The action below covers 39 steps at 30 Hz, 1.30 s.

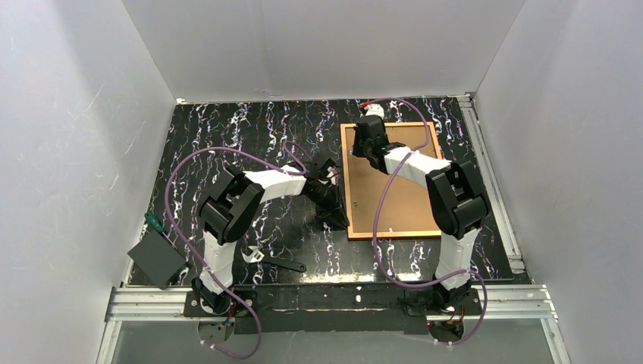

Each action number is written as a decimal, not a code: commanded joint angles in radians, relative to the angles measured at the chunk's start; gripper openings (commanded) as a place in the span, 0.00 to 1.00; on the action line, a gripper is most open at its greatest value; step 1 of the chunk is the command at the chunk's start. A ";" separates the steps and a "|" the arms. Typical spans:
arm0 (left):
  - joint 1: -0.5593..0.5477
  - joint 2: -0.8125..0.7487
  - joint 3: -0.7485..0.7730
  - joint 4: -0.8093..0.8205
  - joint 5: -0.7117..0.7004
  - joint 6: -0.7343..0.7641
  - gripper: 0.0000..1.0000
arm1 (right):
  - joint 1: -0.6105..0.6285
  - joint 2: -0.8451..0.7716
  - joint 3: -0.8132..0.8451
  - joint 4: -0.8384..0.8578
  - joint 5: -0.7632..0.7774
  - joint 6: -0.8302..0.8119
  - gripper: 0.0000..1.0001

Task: Take the photo out of the frame

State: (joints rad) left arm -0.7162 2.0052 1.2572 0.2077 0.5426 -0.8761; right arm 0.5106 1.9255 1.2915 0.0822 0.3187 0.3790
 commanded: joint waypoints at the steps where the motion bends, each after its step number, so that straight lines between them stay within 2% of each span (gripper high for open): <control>1: -0.016 0.011 -0.035 -0.165 -0.023 0.033 0.25 | -0.005 -0.096 -0.031 0.074 -0.042 -0.057 0.01; 4: -0.016 -0.003 -0.003 -0.201 -0.027 0.074 0.28 | -0.012 -0.177 0.017 -0.036 -0.044 -0.063 0.01; 8: -0.016 -0.031 0.047 -0.271 -0.035 0.145 0.36 | -0.024 -0.296 0.042 -0.253 -0.011 -0.057 0.01; 13: -0.035 -0.064 0.081 -0.342 -0.131 0.212 0.62 | -0.028 -0.502 -0.085 -0.474 0.059 0.016 0.01; 17: -0.090 -0.056 0.109 -0.344 -0.223 0.193 0.67 | -0.029 -0.675 -0.212 -0.614 0.068 0.110 0.01; 22: -0.169 -0.004 0.163 -0.370 -0.393 0.162 0.63 | -0.029 -0.880 -0.302 -0.753 0.090 0.173 0.01; 26: -0.194 0.046 0.205 -0.406 -0.452 0.158 0.58 | -0.029 -1.002 -0.327 -0.791 0.081 0.162 0.01; 32: -0.184 0.088 0.232 -0.503 -0.479 0.197 0.50 | -0.029 -1.096 -0.365 -0.827 -0.013 0.150 0.01; 39: -0.114 0.117 0.226 -0.562 -0.421 0.257 0.41 | -0.029 -1.140 -0.394 -0.838 -0.138 0.090 0.01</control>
State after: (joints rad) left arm -0.8803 2.0563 1.5085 -0.1432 0.2001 -0.6926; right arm 0.4839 0.8101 0.9100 -0.7525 0.2646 0.5098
